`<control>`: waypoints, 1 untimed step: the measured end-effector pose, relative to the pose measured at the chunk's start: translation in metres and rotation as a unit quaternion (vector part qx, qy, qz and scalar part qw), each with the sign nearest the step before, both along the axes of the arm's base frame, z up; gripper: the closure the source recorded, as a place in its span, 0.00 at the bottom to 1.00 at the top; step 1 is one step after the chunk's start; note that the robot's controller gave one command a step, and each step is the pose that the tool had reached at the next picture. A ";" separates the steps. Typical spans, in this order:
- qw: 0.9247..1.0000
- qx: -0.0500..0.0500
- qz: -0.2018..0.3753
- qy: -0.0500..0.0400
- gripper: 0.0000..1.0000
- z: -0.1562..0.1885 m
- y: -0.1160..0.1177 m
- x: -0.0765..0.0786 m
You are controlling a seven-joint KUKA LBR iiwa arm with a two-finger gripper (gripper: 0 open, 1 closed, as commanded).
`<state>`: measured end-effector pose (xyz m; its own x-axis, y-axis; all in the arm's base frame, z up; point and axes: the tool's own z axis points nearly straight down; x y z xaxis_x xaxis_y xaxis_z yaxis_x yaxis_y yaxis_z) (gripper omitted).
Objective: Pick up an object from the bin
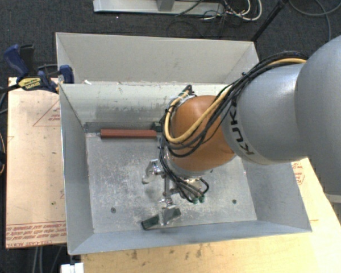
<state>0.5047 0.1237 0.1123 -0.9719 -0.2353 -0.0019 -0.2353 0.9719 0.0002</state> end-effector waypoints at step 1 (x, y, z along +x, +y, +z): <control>0.988 0.000 0.154 0.004 0.00 0.018 0.004 0.018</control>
Offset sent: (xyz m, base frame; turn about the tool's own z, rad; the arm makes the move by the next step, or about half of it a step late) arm -0.0221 0.0129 -0.0269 -0.3378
